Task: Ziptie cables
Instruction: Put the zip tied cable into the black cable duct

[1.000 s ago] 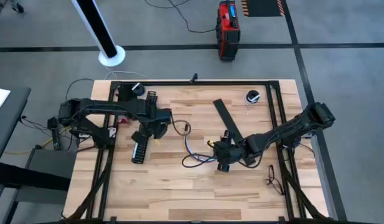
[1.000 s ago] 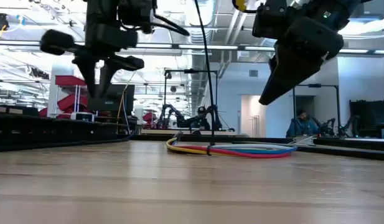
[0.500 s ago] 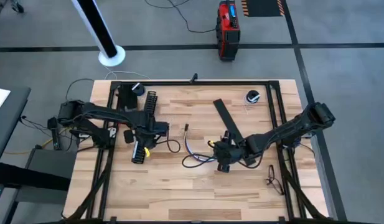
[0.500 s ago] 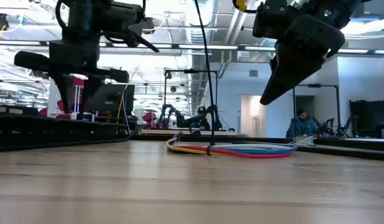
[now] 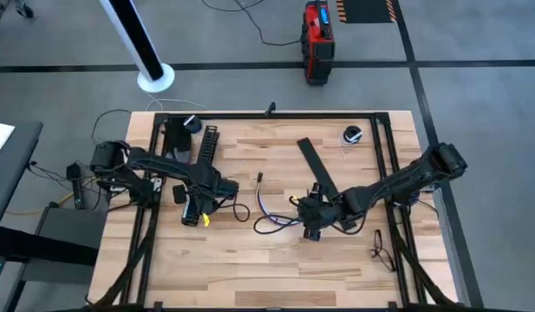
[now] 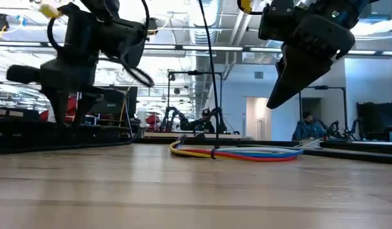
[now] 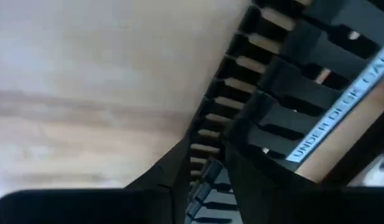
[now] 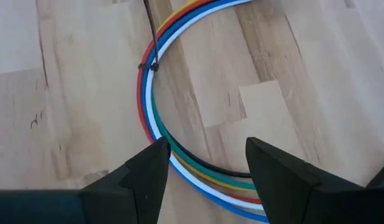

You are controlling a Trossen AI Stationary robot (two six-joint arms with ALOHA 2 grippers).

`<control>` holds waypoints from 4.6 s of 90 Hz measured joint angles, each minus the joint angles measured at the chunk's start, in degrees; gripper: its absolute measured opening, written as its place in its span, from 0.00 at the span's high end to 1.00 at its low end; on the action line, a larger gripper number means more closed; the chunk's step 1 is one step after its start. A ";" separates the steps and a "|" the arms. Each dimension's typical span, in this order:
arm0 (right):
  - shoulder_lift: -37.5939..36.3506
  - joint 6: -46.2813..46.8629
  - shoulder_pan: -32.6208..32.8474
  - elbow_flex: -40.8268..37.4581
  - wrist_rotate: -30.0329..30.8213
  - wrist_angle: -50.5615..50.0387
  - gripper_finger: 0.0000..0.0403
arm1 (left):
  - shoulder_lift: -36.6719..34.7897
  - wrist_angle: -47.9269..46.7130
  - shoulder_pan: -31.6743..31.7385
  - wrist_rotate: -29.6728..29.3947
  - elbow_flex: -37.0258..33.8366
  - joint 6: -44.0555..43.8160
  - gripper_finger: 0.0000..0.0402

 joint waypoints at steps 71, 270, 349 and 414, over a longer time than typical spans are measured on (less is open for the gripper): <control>0.00 -0.20 -0.06 0.00 0.00 -0.48 0.48 | -0.13 -1.11 -0.74 3.42 12.04 -25.24 1.00; 0.00 -13.51 -0.49 -0.02 -0.09 0.35 0.48 | 12.66 -18.02 -3.10 -9.72 9.77 -116.90 0.98; 0.00 -13.55 -0.36 -0.02 -0.07 -0.46 0.48 | 7.88 -11.19 -1.68 -7.85 9.77 -111.08 0.82; 0.00 -13.05 -0.47 -0.02 -0.33 -1.42 0.48 | 10.23 -18.94 -2.10 -15.84 9.77 -116.72 0.64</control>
